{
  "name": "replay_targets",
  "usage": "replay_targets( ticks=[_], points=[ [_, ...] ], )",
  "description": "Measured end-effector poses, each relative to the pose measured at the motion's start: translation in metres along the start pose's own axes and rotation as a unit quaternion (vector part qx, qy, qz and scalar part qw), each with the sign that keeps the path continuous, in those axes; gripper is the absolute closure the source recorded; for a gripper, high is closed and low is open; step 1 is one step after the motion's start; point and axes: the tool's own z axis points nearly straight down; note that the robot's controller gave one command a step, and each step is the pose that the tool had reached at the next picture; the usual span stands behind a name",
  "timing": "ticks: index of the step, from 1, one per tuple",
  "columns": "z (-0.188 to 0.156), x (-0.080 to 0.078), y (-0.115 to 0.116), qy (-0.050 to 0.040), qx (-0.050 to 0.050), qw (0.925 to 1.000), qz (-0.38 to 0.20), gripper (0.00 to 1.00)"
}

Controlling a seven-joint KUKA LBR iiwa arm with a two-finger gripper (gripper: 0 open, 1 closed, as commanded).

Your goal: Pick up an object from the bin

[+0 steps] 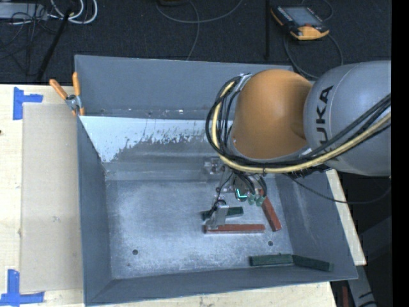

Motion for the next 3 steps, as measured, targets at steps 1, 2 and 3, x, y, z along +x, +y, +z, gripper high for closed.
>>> replay_targets(
  ticks=[1, 2, 3],
  points=[
    [0.089, -0.003, -0.043, -0.0002, 0.001, 0.9967, 0.081, 0.00],
    [0.144, 0.015, -0.083, -0.0001, 0.001, 0.9965, 0.084, 0.00],
    [0.141, 0.012, -0.081, -0.0040, -0.001, 0.9964, 0.084, 1.00]
  ],
)
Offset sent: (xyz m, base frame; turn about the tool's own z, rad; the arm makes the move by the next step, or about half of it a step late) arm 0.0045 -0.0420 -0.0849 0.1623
